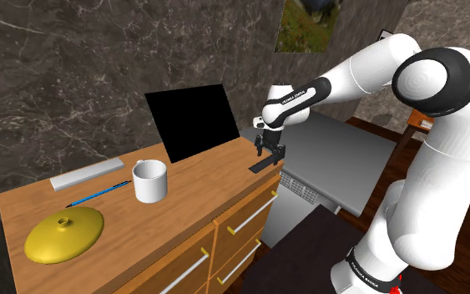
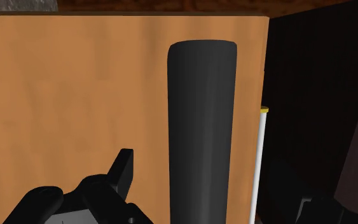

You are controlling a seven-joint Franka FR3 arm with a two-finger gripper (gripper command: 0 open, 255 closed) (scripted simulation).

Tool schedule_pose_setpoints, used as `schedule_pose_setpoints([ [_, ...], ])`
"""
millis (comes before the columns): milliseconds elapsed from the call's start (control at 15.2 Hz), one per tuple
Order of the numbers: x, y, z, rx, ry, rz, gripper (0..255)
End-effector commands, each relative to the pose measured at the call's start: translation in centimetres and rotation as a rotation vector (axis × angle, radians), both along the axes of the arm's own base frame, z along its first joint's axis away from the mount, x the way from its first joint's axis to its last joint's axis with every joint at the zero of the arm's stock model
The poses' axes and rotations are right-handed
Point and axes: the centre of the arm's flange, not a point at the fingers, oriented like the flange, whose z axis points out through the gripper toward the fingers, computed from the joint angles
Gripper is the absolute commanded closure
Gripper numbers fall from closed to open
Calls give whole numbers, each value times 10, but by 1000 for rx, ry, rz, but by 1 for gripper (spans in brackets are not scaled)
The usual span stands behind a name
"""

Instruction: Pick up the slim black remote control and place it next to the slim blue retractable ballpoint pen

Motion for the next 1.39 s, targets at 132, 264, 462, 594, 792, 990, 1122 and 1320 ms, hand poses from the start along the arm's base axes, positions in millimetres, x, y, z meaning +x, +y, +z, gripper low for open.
schedule_pose_setpoints([
  [132,0,0,0,0,0,0,0],
  [264,0,0,0,0,0,0,255],
  [462,0,0,0,0,0,0,255],
  [594,0,0,-1,0,0,0,255],
  [792,1,1,0,0,0,0,255],
  [990,0,0,10,0,0,0,255],
  [1122,0,0,21,0,0,0,255],
  [1320,0,0,37,0,0,0,255],
])
